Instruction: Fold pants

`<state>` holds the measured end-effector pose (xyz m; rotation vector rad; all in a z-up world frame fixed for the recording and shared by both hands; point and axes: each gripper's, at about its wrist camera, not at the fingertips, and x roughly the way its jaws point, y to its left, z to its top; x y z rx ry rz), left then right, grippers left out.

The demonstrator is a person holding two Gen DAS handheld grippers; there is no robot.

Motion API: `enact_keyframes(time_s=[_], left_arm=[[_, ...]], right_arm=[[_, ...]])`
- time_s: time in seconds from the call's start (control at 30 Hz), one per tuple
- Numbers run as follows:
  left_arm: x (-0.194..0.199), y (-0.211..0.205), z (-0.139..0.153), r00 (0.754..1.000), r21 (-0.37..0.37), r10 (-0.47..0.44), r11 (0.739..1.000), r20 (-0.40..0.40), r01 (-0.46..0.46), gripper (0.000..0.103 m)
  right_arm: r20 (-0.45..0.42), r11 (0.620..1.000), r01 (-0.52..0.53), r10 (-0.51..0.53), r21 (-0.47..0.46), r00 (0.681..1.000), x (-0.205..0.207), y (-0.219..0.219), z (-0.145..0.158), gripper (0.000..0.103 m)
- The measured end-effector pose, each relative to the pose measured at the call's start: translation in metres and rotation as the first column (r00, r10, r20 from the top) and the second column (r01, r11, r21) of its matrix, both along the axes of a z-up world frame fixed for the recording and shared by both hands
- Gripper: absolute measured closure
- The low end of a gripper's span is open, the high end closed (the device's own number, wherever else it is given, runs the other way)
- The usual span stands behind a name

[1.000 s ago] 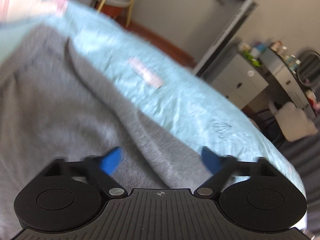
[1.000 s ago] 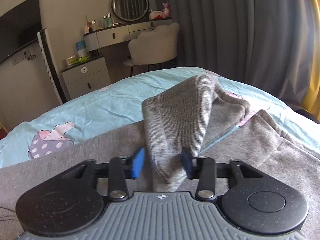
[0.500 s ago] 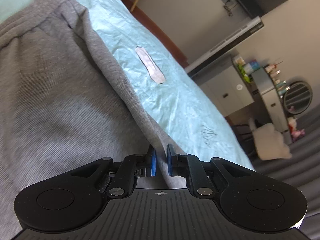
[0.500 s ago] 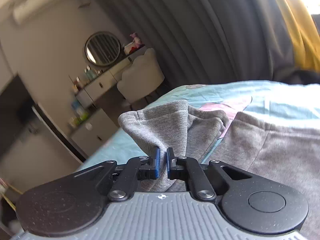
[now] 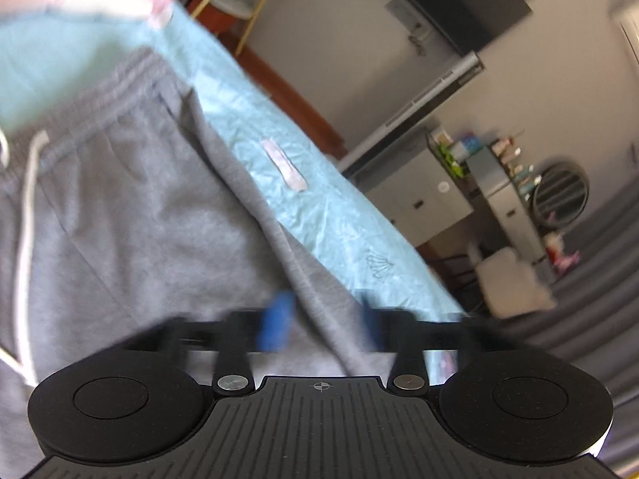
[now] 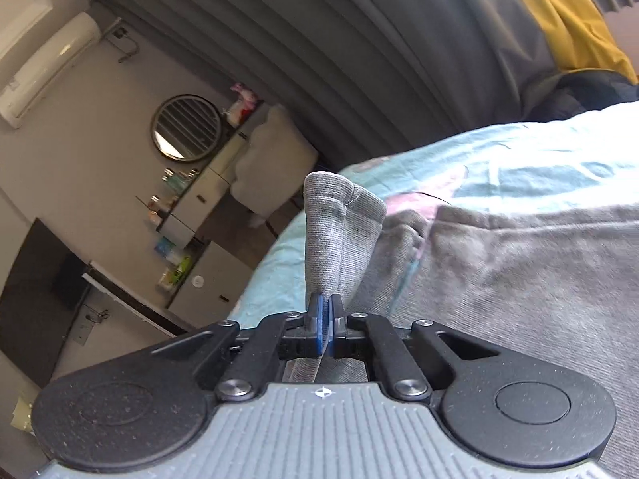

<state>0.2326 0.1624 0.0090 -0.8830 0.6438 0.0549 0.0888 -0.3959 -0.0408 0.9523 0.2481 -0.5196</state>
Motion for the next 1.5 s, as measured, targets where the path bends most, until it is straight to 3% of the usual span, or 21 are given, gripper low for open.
enact_keyframes(time_s=[0.07, 0.13, 0.17, 0.2, 0.3, 0.37, 0.43, 0.47, 0.5, 0.6, 0.63, 0.67, 0.73, 0.8, 0.93, 1.07, 1.17, 1.33, 1.5], left_arm=[[0.010, 0.001, -0.010, 1.000, -0.046, 0.017, 0.999, 0.000, -0.017, 0.033], [0.026, -0.003, -0.017, 1.000, -0.034, 0.008, 0.999, -0.011, -0.009, 0.032], [0.035, -0.006, -0.019, 1.000, -0.014, -0.003, 1.000, -0.019, 0.003, 0.031], [0.044, -0.010, -0.022, 1.000, 0.006, -0.008, 1.000, -0.029, 0.008, 0.031], [0.069, -0.017, -0.031, 0.998, 0.041, -0.020, 0.999, -0.055, 0.022, 0.032], [0.084, -0.018, -0.040, 0.997, 0.032, -0.025, 0.999, -0.076, 0.028, 0.038], [0.097, -0.018, -0.051, 0.994, -0.003, -0.032, 0.999, -0.102, 0.032, 0.049], [0.102, -0.018, -0.056, 0.993, -0.023, -0.038, 0.999, -0.114, 0.035, 0.062], [0.107, -0.018, -0.061, 0.991, -0.037, -0.035, 0.999, -0.128, 0.031, 0.067], [0.114, -0.018, -0.072, 0.991, -0.084, -0.015, 0.996, -0.136, 0.003, 0.077], [0.116, -0.017, -0.075, 0.990, -0.098, -0.008, 0.995, -0.143, -0.006, 0.089], [0.116, -0.016, -0.076, 0.989, -0.101, 0.000, 0.995, -0.148, -0.015, 0.095], [0.110, -0.017, -0.071, 0.993, -0.076, 0.000, 0.997, -0.115, -0.009, 0.096], [0.097, -0.021, -0.056, 0.998, -0.020, -0.010, 1.000, -0.068, 0.008, 0.096], [0.052, -0.019, -0.021, 0.999, 0.019, -0.039, 0.999, 0.025, 0.039, 0.096], [-0.021, -0.018, 0.010, 0.992, 0.044, -0.063, 0.997, 0.109, 0.058, 0.096], [-0.079, -0.017, 0.014, 0.990, 0.040, -0.068, 0.997, 0.127, 0.063, 0.096], [-0.154, -0.017, -0.016, 0.999, 0.000, -0.038, 0.999, 0.016, 0.038, 0.096], [-0.179, -0.014, -0.043, 0.994, -0.041, -0.021, 0.999, -0.108, 0.017, 0.095]], right_arm=[[-0.080, 0.999, -0.016, 0.019, 0.032, 0.997, 0.005, 0.000, -0.010, 0.094], [-0.105, 0.997, 0.007, 0.002, 0.082, 0.994, 0.004, -0.004, -0.021, 0.082], [-0.109, 0.994, 0.019, -0.007, 0.105, 0.994, 0.003, -0.004, -0.026, 0.063], [-0.096, 0.992, 0.018, -0.006, 0.125, 0.995, 0.004, -0.006, -0.031, 0.057], [-0.082, 0.990, -0.008, 0.020, 0.140, 0.996, 0.015, -0.006, -0.041, 0.057], [-0.057, 0.990, -0.018, 0.026, 0.137, 0.998, 0.022, -0.006, -0.045, 0.057], [-0.040, 0.990, -0.015, 0.021, 0.141, 0.999, 0.027, -0.007, -0.046, 0.063], [-0.031, 0.991, -0.014, 0.018, 0.135, 0.999, 0.028, -0.007, -0.046, 0.080], [-0.031, 0.992, -0.011, 0.015, 0.127, 0.999, 0.029, -0.007, -0.045, 0.097], [-0.008, 0.994, -0.016, 0.017, 0.113, 1.000, 0.029, -0.008, -0.043, 0.097], [0.007, 0.993, -0.020, 0.019, 0.113, 1.000, 0.029, -0.009, -0.042, 0.097], [0.013, 0.994, -0.023, 0.022, 0.106, 1.000, 0.029, -0.009, -0.041, 0.098], [0.023, 0.996, -0.029, 0.028, 0.088, 0.999, 0.028, -0.009, -0.038, 0.098], [0.061, 0.995, -0.034, 0.028, 0.096, 0.998, 0.024, -0.011, -0.034, 0.098], [0.163, 0.990, -0.048, 0.025, 0.135, 0.986, 0.005, -0.013, -0.015, 0.098], [0.220, 0.993, -0.018, -0.009, 0.117, 0.976, -0.023, -0.018, 0.013, 0.098], [0.240, 0.994, 0.000, -0.027, 0.112, 0.970, -0.047, -0.022, 0.028, 0.098], [0.103, 1.000, -0.018, 0.019, -0.008, 0.994, -0.095, -0.017, 0.033, 0.098], [-0.104, 0.999, -0.038, 0.040, 0.015, 0.994, -0.117, -0.024, 0.006, 0.098]])
